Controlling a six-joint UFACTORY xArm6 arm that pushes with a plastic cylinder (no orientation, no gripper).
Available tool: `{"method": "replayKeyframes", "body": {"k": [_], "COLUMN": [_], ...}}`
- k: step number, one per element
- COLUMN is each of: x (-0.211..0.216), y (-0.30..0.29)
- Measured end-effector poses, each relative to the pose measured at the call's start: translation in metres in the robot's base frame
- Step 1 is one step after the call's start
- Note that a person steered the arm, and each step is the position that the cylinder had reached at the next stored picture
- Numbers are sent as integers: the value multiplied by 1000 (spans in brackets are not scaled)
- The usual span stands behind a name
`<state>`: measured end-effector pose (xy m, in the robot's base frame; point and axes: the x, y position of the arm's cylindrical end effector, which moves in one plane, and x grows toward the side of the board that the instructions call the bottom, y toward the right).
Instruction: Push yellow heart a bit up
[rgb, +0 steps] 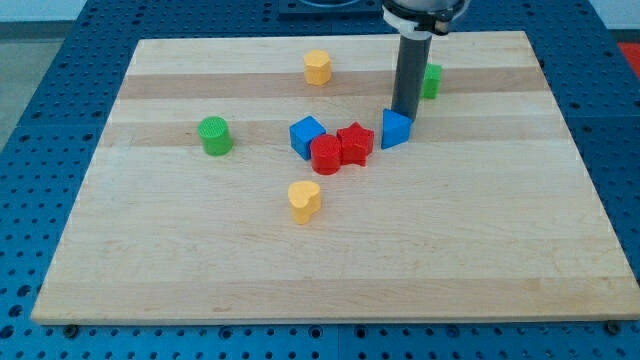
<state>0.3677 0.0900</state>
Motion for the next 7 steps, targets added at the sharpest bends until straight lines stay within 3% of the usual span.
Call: {"method": "replayKeyframes", "body": {"k": [2, 7], "x": [26, 34], "y": [11, -18]}}
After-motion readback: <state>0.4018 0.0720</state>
